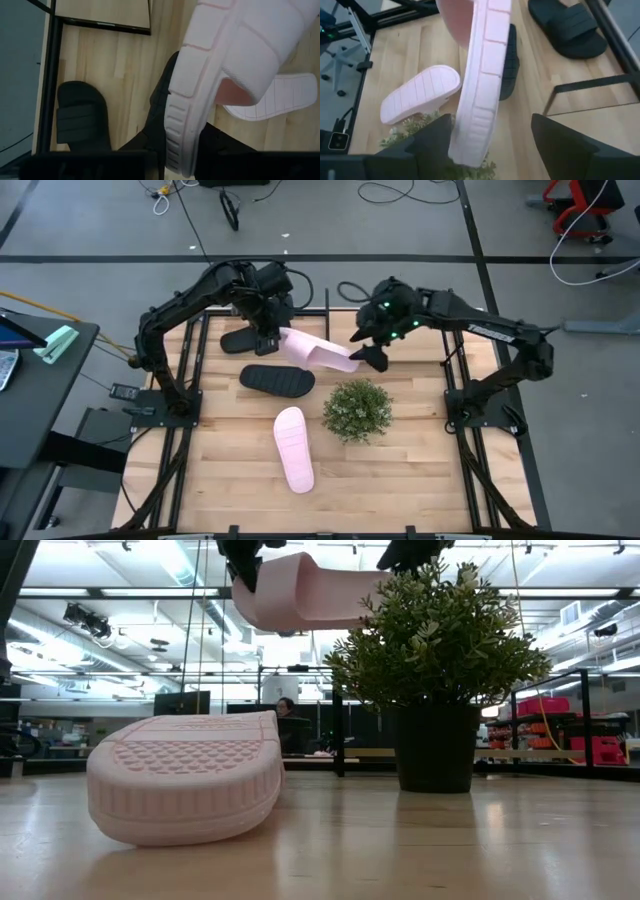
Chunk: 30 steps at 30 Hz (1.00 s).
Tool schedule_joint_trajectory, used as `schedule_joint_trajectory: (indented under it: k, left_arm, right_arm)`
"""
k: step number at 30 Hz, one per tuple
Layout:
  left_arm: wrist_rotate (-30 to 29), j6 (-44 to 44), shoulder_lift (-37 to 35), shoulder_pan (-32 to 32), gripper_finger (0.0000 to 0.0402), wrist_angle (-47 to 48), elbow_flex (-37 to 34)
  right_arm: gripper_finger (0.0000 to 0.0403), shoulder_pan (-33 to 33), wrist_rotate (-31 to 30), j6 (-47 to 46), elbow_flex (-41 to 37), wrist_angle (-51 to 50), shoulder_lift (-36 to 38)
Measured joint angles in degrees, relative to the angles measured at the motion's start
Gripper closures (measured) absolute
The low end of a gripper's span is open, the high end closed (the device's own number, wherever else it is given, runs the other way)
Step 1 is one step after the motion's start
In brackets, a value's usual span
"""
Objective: Pick and place slides into the shelf
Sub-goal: Put the top pink slide on the shelf
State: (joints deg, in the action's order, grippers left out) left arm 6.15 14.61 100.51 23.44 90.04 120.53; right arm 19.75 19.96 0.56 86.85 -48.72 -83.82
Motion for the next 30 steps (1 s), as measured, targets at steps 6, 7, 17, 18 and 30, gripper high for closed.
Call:
schedule_joint_trajectory:
  k: [6, 7, 17, 18, 30]
  left_arm:
    - [-0.13, 0.02, 0.00, 0.00, 0.0354, 0.00, 0.00]
    - [-0.14, 0.04, 0.00, 0.00, 0.0354, 0.00, 0.00]
    - [-0.23, 0.20, -0.02, 0.00, 0.0331, -0.08, -0.01]
    - [-0.60, 0.20, -0.02, 0.00, 0.0335, -0.11, -0.04]
    - [-1.22, 1.49, -0.02, 0.01, 0.0341, -1.67, -0.04]
  right_arm:
    - [0.0123, -1.35, 0.34, -0.31, 0.02, 4.93, -2.45]
    - [0.0123, -1.59, 0.34, -0.31, 0.04, 5.82, -2.78]
    - [0.0229, -1.67, -0.10, -1.84, 0.09, 8.14, -3.88]
    - [0.0253, -1.67, -0.06, -1.85, 0.09, 8.17, -3.88]
    - [0.0332, -0.99, -0.66, 2.99, 0.09, 8.12, -3.84]
